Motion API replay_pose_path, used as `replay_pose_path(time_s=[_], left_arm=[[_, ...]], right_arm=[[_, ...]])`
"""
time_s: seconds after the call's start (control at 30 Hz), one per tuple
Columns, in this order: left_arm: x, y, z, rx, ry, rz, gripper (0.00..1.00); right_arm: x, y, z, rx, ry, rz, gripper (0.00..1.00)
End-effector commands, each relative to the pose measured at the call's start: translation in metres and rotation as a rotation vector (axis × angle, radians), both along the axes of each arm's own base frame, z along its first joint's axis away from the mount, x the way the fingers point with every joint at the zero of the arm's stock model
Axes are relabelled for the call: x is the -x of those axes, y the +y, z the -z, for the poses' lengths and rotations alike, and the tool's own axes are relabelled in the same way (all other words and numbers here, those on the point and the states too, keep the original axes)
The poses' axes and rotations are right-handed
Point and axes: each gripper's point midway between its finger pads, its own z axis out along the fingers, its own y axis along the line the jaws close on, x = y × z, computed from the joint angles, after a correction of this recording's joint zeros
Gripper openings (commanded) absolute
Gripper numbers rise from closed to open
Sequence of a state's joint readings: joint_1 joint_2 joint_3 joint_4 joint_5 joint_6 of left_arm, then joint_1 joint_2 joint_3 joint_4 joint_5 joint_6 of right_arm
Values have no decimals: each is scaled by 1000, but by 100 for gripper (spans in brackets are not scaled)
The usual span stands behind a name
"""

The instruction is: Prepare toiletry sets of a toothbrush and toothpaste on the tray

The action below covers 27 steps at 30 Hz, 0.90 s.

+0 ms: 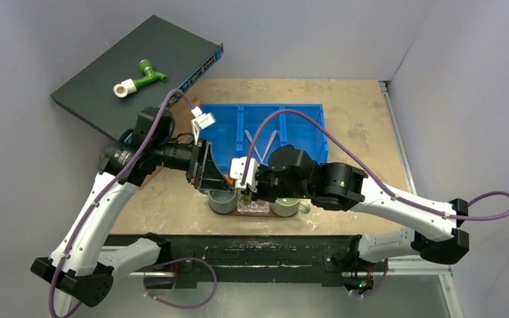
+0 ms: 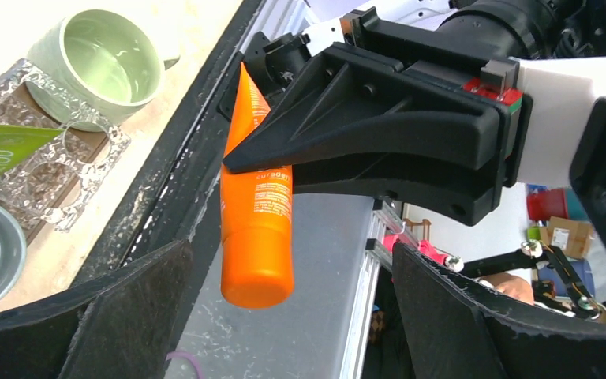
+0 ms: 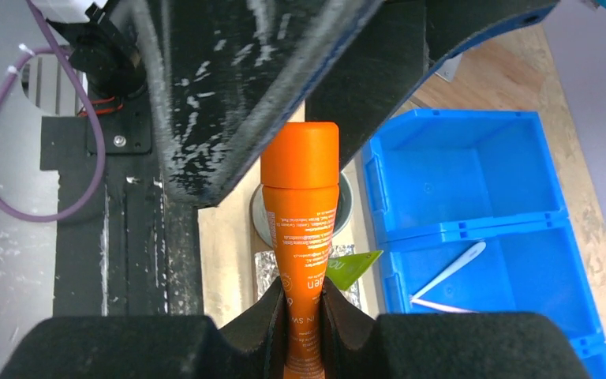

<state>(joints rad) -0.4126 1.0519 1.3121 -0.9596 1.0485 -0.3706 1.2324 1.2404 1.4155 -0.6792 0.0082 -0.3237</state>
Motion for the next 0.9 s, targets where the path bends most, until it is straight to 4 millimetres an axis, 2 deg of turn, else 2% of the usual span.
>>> replay_pose_path(time_s=[0.0,0.27,0.67,0.77,0.87], left_arm=[[8,-1,1,30,16,51,95],[15,-2,20,-16,68,75,83],[20,-2,32,-56,71,91,70],[22,-3,34,-57,76,103,64],[23,-4,34,-58,75,110,53]], right_arm=[[-5,1,-33,-31,-130,-18,20],[-4,7,-41,10,-206,-25,20],[6,15,-31,91,-238,-57,21],[8,17,-28,104,-235,-59,21],[8,18,-25,118,-238,-58,22]])
